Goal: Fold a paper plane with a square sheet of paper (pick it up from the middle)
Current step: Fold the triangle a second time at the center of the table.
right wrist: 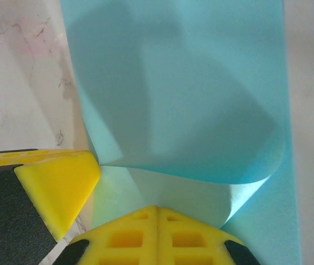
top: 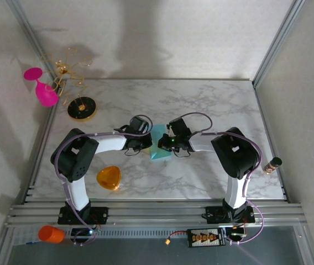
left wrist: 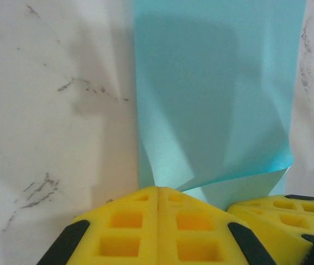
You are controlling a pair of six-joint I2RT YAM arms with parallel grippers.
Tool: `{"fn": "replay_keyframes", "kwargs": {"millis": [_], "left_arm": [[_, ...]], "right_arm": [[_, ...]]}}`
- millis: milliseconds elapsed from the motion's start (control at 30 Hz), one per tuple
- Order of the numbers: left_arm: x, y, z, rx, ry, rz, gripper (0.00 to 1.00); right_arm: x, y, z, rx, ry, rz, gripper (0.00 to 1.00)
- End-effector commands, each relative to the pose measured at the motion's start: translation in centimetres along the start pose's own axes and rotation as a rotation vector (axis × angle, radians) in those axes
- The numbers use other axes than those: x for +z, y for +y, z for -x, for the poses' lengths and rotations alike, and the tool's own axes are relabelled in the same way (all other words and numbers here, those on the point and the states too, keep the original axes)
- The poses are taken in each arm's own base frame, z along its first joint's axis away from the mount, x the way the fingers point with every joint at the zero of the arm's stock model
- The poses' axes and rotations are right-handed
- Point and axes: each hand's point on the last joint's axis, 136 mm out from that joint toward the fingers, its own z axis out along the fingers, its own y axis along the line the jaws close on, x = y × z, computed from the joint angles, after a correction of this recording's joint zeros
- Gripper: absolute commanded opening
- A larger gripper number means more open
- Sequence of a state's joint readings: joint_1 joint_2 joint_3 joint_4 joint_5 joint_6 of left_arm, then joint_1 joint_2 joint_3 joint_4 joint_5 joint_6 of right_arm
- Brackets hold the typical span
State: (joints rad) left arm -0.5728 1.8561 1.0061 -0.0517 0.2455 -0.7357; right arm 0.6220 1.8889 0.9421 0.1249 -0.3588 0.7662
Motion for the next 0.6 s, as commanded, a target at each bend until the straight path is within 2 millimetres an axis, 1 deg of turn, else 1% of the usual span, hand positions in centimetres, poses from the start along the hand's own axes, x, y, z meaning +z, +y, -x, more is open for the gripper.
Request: {"fn": "replay_keyframes", "kwargs": {"millis": [0,100,167,233,300,400,500,567], "left_arm": [[-1.1,-0.7,0.1,0.010,0.003,0.000,0.00],[-3.2,-2.6,0.7,-0.012,-0.033,-0.080,0.08],[-4.1,-3.3,0.3,-0.036,-0.036,-0.125,0.13],[-4.6,-3.5,-0.6,-0.062,-0.027,-0.159,0.15],[-4.6,-3.7,-1.8,-0.079,-0.001,-0.182,0.15],[-3.9,-4.0,-3.8,-0.084,0.054,-0.198,0.15],[-3.2,-4.4,-5.4,-0.069,0.100,-0.193,0.14],[-2.7,-4.3,-6.1,-0.057,0.120,-0.168,0.14]], "right_arm": [[0.9,-6.2,-3.0,0.085,0.065,-0.197,0.00],[0.9,-7.1,-3.5,0.094,0.074,-0.231,0.00],[0.9,-7.4,-3.7,0.098,0.081,-0.247,0.00],[0.9,-7.8,-3.9,0.103,0.088,-0.260,0.00],[0.9,-8.1,-4.2,0.106,0.097,-0.271,0.00],[0.9,-8.5,-4.5,0.109,0.106,-0.287,0.00],[0.9,-8.7,-4.7,0.112,0.116,-0.297,0.00],[0.9,-8.8,-4.8,0.117,0.118,-0.300,0.00]]}}
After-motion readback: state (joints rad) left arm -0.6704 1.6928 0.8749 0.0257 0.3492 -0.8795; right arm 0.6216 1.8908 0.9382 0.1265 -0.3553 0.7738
